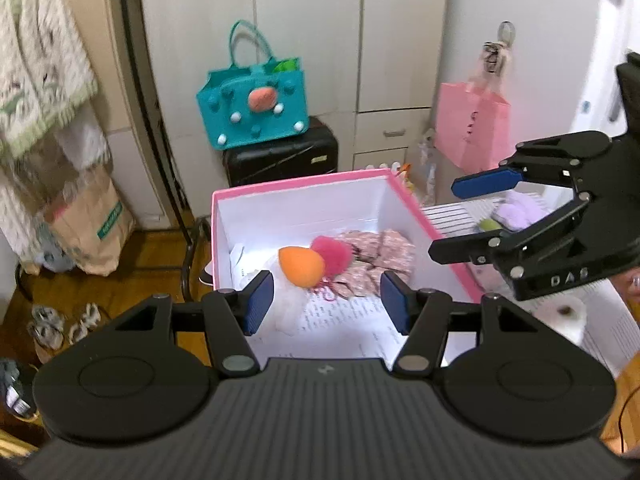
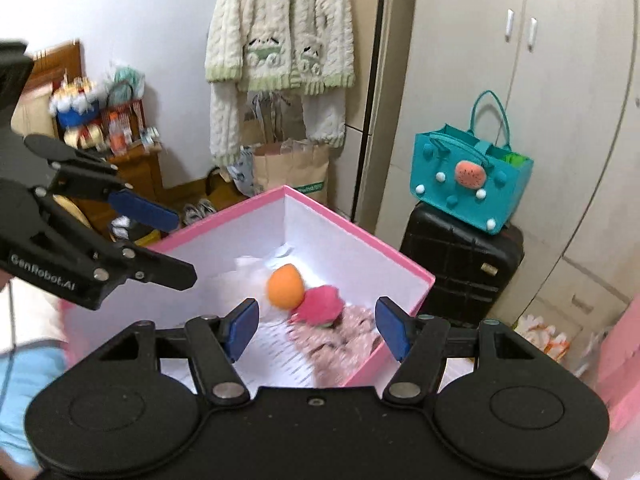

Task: Organize soft objects
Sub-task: 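Open the left tool over the box while the right tool drops the pom-pom inside, then move both tools back toward the white plush toy on the table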

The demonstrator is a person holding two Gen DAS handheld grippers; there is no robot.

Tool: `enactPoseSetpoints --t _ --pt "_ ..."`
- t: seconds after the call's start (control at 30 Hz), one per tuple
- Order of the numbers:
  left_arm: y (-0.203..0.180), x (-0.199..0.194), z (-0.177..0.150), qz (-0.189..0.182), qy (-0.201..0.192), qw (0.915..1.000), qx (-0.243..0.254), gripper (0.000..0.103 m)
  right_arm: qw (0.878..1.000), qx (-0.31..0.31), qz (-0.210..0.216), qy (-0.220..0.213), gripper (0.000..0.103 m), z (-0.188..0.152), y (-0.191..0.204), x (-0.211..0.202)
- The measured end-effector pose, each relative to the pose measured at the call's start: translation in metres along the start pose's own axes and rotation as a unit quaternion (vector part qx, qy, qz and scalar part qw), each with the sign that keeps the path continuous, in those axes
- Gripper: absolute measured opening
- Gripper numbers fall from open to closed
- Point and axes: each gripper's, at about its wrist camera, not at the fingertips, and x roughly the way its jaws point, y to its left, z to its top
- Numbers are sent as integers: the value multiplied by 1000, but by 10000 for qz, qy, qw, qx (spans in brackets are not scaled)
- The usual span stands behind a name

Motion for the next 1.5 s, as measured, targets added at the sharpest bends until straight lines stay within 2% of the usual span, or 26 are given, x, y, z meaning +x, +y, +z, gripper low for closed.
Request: enactPoseSetpoints --t 0.2,0.3,0.37,0.4,0.53,0.67,0.8,1.1,1.2,1.3,1.4,1.5 --pt "-34 -50 -4 -138 -130 9991 383 60 9994 136 273 -139 70 -16 15 -55" --pt "-52 -68 -16 -202 -63 9982 557 62 9990 113 405 -156 70 -28 26 -84" --pt "-64 -75 -26 -35 11 9979 654 63 9988 88 452 -155 70 -36 31 -101" --pt "-70 -77 -31 43 51 9976 690 63 9989 83 434 -174 70 -41 33 -110" --pt "-88 -97 -48 -111 82 9966 818 64 9994 30 283 -211 70 -63 45 -140" --pt "-104 -112 -63 -83 31 9951 986 69 9995 -79 196 -237 70 -89 61 -165" --pt "-120 -117 -79 -265 182 9928 1158 70 9993 -210 32 -312 70 -117 80 -187" --pt "-155 -104 -111 -751 491 9861 1395 72 9996 97 -20 -269 70 -171 93 -199" --pt "-165 -98 -118 -846 458 9821 1622 73 9992 280 -28 -274 70 -187 87 -198" --pt "-174 -89 -122 -878 466 9787 1796 74 9986 400 -209 -285 70 -200 79 -194" --pt "-181 -78 -121 -1008 457 9766 1842 74 9979 412 -431 -260 70 -211 71 -187" --pt "-187 -66 -119 -1083 310 9764 1842 74 9973 527 -452 -252 70 -221 59 -180"
